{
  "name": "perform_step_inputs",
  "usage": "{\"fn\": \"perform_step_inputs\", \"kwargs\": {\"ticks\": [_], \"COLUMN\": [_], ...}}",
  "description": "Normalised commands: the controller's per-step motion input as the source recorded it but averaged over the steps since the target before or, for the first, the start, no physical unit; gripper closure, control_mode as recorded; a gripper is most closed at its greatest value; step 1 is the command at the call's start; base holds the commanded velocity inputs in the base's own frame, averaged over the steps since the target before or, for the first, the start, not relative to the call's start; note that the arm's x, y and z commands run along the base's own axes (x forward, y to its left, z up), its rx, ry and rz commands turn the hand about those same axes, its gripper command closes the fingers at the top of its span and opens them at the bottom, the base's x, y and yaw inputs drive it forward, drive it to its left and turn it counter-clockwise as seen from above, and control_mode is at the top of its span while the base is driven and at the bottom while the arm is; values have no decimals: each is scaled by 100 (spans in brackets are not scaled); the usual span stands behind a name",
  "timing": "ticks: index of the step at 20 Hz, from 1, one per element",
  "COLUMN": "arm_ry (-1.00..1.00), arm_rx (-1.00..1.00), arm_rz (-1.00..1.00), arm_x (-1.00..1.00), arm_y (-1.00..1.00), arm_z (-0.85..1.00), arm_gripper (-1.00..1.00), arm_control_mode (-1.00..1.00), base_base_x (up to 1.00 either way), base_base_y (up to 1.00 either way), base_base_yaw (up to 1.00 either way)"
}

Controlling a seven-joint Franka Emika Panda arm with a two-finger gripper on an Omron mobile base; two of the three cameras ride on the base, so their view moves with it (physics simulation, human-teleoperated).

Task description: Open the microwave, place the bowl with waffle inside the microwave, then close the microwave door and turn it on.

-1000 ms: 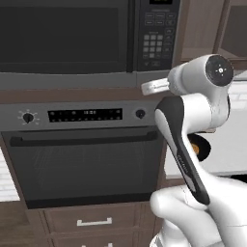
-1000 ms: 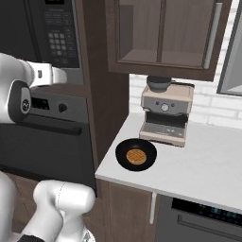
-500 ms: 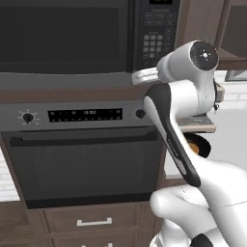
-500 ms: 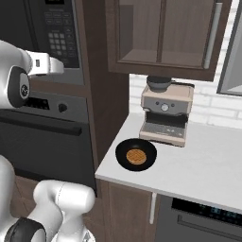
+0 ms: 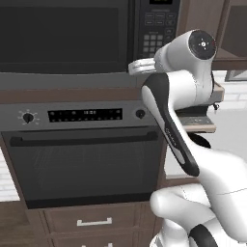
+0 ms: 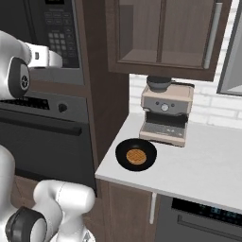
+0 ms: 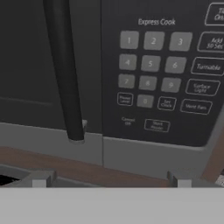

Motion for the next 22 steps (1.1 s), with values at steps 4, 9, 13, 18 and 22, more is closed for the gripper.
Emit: {"fn": "perform_step_inputs", "kwargs": {"ticks": [4, 9, 13, 18, 22], "arm_ry": [0, 0, -1, 0, 0], "arm_rx": [5, 3, 0, 0, 0], "arm_rz": [0, 0, 0, 0, 0], "arm_x": [26, 20, 18, 25, 33], "arm_y": [17, 15, 26, 35, 19], "arm_z": [7, 1, 0, 0, 0], "arm_gripper": [-100, -100, -100, -100, -100], "arm_control_mode": [-100, -100, -100, -100, -100], "base_base_x": [0, 0, 0, 0, 0], "base_base_y": [0, 0, 0, 0, 0], "base_base_yaw": [0, 0, 0, 0, 0]}}
